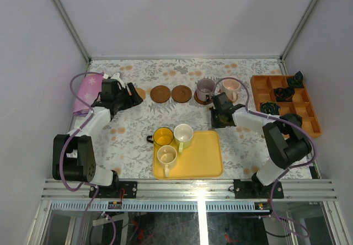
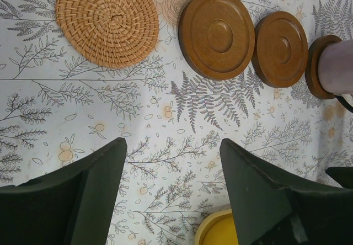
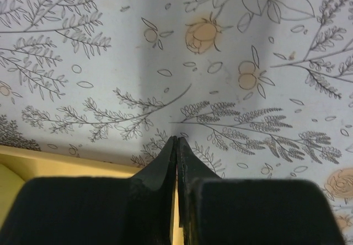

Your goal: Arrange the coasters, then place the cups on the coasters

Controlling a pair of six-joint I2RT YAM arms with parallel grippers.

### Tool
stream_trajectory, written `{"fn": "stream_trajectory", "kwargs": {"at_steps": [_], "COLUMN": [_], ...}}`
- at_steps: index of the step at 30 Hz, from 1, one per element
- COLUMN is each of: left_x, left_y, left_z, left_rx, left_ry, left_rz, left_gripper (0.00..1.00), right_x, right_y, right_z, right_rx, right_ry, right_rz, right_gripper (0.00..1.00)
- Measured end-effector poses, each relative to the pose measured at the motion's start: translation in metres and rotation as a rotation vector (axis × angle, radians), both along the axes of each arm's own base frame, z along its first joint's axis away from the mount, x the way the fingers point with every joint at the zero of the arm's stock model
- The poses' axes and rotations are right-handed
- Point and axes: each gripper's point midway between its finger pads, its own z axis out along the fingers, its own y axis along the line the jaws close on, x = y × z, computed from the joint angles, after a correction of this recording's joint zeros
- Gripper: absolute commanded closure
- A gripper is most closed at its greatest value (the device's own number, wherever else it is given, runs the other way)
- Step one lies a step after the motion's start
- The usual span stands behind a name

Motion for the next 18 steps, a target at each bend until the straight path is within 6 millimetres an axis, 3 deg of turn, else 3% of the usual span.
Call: {"fn": "stream_trajectory", "kwargs": {"at_steps": [8,18], "left_x": [0.000,0.000], "left_y": [0.000,0.000], "left_z": [0.001,0.001], "left_rx": [0.000,0.000], "left_ry": [-0.003,-0.003], "left_rz": [0.000,0.000], "left_gripper": [0.31,0.31], "right_x": [0.005,-0.018], "right_y": [0.017,0.031], "right_z": [0.001,0.001], "right_rx": [0.022,0.003], "right_ry": [-0.011,-0.003], "right_rz": [0.043,0.110], "right_gripper": [1.00,1.00]}}
